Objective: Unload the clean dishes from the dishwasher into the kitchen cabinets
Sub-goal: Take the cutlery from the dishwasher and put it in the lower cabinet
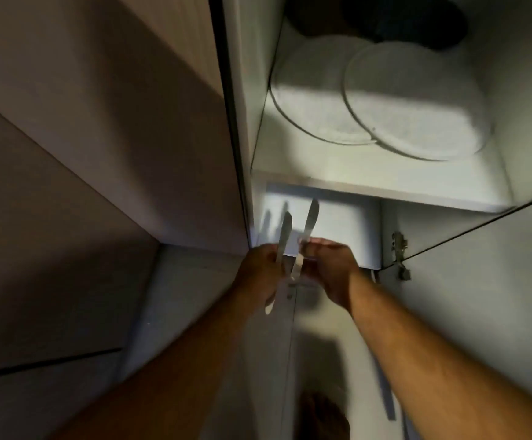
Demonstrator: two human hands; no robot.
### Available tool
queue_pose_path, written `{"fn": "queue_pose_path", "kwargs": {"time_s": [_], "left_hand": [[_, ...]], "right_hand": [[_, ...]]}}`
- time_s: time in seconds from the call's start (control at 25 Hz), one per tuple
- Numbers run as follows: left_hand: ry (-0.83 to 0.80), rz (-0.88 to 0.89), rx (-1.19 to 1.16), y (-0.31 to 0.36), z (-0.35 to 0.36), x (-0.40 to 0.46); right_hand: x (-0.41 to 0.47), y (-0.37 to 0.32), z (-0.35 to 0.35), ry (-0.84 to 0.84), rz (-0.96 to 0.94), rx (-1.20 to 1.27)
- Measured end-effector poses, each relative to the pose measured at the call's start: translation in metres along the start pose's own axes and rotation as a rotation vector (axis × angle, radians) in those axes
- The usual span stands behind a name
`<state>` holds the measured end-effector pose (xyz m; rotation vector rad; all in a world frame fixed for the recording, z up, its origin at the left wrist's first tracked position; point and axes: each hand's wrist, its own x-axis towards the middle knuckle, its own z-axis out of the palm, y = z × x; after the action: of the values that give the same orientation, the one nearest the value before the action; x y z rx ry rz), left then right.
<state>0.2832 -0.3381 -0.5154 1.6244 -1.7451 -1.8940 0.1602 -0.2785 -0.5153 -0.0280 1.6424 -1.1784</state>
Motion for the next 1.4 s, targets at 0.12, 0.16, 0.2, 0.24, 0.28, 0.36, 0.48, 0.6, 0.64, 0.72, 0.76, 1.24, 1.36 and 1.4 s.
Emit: {"fn": "queue_pose_path", "kwargs": {"time_s": [0.12,0.16,0.2,0.24,0.28,0.36,0.48,0.6,0.64,0.72,0.76,1.24,1.36,1.4], "left_hand": [[0.104,0.007,-0.006,-0.024,0.025,0.093],[0.139,0.015,-0.014,-0.035,0.032,0.121],[0.173,0.018,-0.002,-0.045,0.037,0.145],[0.207,0.028,0.026,-0.056,0.043,0.168],[0.236,0.065,0.057,-0.062,0.045,0.188],[0.298,0.154,0.185,-0.063,0.047,0.21],[0.353,0.195,0.107,-0.06,0.053,0.231],[0.328,0.2,0.005,-0.055,0.055,0.25],[0.344,0.214,0.022,-0.054,0.056,0.255],[0.42,0.233,0.105,-0.049,0.057,0.261],[0.473,0.238,0.131,-0.049,0.059,0.264],[0.555,0.576,0.766,-0.066,0.063,0.265],[0.521,0.503,1.019,-0.059,0.059,0.262],[0.515,0.479,1.052,-0.057,0.059,0.263]], "right_hand": [[0.087,0.007,-0.013,0.107,-0.073,-0.052],[0.11,0.011,-0.017,0.146,-0.065,-0.085],[0.132,0.016,-0.019,0.16,-0.055,-0.119],[0.151,0.021,-0.021,0.154,-0.048,-0.163],[0.169,0.023,-0.02,0.142,-0.05,-0.206],[0.197,0.024,-0.017,0.127,-0.07,-0.283],[0.229,0.017,-0.011,0.074,-0.09,-0.276],[0.251,0.007,-0.008,0.077,-0.086,-0.304],[0.254,0.005,-0.007,0.08,-0.09,-0.331],[0.26,0.002,-0.004,0.083,-0.101,-0.373],[0.263,0.0,-0.002,0.076,-0.1,-0.377],[0.271,-0.014,0.008,0.078,-0.125,-0.471],[0.266,-0.015,0.012,0.097,-0.094,-0.555],[0.266,-0.014,0.013,0.1,-0.083,-0.573]]}}
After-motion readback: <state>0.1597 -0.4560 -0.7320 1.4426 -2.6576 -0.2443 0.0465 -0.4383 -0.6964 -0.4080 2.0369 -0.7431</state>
